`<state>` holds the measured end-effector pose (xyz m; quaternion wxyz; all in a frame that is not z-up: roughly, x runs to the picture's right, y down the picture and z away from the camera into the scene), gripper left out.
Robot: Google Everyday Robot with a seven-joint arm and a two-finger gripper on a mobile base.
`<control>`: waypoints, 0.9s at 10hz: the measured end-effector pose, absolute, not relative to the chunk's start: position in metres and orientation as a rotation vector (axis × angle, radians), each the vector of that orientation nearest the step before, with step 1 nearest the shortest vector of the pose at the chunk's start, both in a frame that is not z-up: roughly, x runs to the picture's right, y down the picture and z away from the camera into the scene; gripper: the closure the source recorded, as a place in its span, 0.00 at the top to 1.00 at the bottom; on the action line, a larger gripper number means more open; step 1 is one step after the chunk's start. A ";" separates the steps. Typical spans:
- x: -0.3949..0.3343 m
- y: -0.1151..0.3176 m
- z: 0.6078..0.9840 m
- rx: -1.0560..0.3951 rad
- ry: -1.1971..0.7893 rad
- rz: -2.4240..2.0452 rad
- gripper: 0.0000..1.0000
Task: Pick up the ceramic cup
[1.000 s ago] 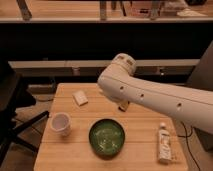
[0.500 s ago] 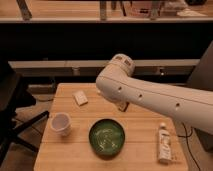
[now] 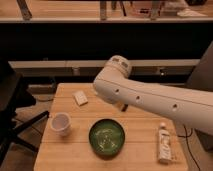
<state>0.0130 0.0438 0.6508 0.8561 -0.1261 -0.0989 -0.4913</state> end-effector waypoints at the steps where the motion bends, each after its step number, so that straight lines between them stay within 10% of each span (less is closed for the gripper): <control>1: 0.011 0.044 0.650 -0.264 -0.215 -1.044 0.80; 9: -0.007 0.046 0.646 -0.237 -0.238 -1.113 0.80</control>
